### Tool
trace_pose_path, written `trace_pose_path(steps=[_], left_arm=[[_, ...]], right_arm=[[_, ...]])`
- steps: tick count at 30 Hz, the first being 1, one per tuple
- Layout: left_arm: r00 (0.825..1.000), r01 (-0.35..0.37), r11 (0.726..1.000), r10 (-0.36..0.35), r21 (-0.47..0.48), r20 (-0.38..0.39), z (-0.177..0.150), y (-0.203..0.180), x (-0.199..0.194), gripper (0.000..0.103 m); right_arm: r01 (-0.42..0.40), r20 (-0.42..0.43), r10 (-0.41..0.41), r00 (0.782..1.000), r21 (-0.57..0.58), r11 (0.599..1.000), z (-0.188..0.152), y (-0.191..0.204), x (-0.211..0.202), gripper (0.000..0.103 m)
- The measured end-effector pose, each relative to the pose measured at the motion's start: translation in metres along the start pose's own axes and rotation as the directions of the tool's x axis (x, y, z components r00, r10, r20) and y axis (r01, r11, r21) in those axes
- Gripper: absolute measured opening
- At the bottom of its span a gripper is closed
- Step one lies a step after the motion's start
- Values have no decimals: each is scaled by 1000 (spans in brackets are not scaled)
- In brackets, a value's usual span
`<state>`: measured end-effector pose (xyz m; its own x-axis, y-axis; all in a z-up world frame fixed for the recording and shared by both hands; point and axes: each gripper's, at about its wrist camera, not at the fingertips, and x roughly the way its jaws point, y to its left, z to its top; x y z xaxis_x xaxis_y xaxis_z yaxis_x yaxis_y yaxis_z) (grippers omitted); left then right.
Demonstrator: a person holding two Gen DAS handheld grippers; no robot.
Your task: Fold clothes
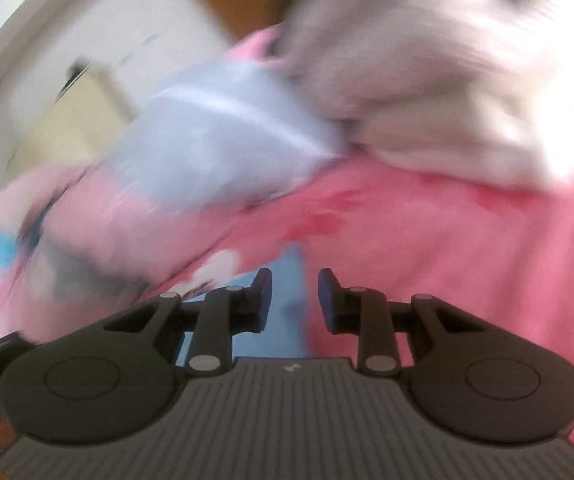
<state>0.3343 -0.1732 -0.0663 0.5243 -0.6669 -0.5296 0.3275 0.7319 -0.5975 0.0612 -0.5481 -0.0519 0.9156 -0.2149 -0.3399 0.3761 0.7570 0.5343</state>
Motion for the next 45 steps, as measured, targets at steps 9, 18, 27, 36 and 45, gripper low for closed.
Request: trace_pose_path(steps=[9,18,27,36,45], left_arm=[[996,-48,997,43,64,79,-18,21,13,63],[993,-44,994,32,102,112,-26,26,15,64],[993,-10,997,1,72,121,-26,35,14,63],[991,-6,998,-2,58,135,-26,36,13,62],[987,-7,999,1,36,163,-25,39,10,62]], right_arm=[[-319,-349,97,932,-664,676,-14,175,124,25],[-395,-484,-68,873,-780,485,-42,198,212,26],[-299,-406,-119,906,-813,499,-57,196,219,2],[-341,-434,40,900,-644,684,-16,201,229,8],[-483,-683,94,724,-405,777,-32,237,284,29]])
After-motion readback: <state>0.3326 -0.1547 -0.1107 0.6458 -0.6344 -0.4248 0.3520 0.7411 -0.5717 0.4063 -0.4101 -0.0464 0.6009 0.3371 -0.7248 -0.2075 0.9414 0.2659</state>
